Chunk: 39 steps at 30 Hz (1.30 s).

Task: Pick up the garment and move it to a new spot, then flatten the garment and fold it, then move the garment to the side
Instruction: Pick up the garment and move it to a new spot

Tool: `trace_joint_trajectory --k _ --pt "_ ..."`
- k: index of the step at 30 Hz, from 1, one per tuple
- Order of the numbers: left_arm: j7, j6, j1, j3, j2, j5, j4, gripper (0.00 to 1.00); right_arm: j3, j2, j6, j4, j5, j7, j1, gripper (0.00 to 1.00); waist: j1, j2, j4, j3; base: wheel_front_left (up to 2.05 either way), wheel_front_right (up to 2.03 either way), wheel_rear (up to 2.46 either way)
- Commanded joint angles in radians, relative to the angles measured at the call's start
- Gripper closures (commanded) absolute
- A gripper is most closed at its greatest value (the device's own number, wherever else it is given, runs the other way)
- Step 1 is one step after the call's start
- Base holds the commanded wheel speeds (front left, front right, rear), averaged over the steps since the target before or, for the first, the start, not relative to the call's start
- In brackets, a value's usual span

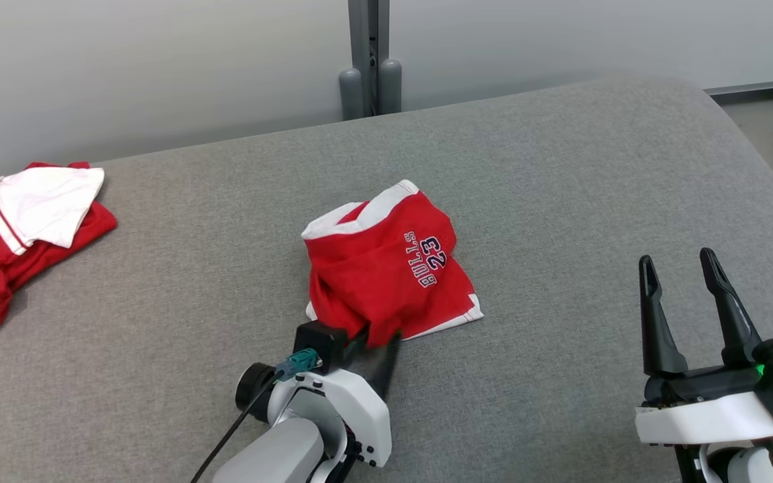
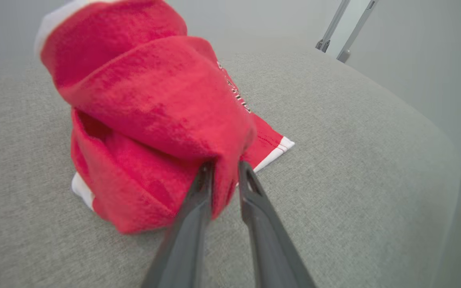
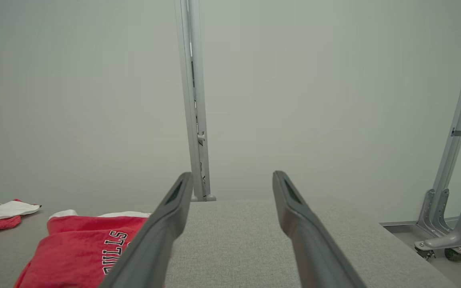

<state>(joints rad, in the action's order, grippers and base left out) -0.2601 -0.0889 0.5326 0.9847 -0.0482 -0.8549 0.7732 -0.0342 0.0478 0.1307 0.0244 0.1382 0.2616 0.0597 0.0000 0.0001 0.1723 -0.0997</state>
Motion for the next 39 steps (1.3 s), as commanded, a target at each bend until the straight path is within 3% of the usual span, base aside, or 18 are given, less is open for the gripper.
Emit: trace_joint_trajectory --k 1,13,29,39 --pt "-0.006 0.005 0.01 0.006 -0.004 0.011 -0.007 0.0 0.006 0.005 0.0 -0.003 -0.004 0.005 -0.007 0.0 0.0 -0.0001 -0.007 0.005 0.0 0.0 0.0" --pt "-0.006 0.003 -0.088 -0.149 -0.032 0.193 -0.164 0.0 0.033 0.005 0.0 -0.027 -0.011 0.005 -0.035 0.0 0.0 -0.0001 -0.066 0.06 0.0 0.0 0.0" --pt "-0.006 -0.069 -0.359 -0.466 -0.082 0.412 -0.469 0.0 0.046 0.005 0.0 -0.046 -0.018 0.005 -0.068 0.0 0.0 -0.0001 -0.155 0.127 0.0 0.0 0.0" --pt "-0.004 -0.063 -0.492 -0.638 -0.053 0.494 -0.552 0.0 0.039 0.005 0.0 -0.081 0.007 0.005 -0.089 0.0 0.0 -0.0001 -0.175 0.13 0.0 0.0 0.0"
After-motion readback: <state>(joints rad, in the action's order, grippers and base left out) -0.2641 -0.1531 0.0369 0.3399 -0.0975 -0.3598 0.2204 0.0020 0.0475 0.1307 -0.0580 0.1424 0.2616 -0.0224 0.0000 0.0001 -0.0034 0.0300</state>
